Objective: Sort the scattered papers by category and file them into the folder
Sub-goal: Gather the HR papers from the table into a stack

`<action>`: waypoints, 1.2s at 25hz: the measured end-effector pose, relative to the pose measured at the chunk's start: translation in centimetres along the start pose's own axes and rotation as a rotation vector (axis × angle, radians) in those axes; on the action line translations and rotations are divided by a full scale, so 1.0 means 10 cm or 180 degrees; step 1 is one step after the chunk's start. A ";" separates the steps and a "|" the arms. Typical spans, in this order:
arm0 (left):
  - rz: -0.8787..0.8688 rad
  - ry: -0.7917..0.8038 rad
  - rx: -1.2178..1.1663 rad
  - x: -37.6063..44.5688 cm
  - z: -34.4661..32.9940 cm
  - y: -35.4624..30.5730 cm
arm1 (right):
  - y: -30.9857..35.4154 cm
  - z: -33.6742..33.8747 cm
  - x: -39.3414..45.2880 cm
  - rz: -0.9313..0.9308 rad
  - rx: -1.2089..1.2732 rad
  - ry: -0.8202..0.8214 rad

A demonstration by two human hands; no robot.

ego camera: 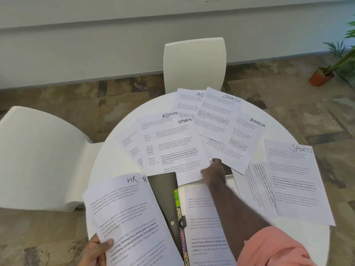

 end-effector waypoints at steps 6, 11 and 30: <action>-0.0129 0.0348 -0.0172 -0.06 -0.17 -0.05 | -0.12 0.33 0.25 0.0257 0.1003 -0.0211; -0.0132 0.0215 -0.0078 -0.06 -0.20 -0.07 | -0.46 0.81 0.74 -0.0057 0.0890 -0.0766; 0.0160 0.0359 0.0047 -0.13 -0.07 -0.07 | 1.15 -1.12 -1.02 0.3032 -0.2242 0.0808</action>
Point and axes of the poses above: each hand's wrist, its own x-axis towards the middle knuckle, its own z-axis out of the back of the hand, y = z × x, the point moved 1 cm from there along x, towards the middle knuckle, and after that the axes turned 8 degrees about -y, right-handed, at the moved point
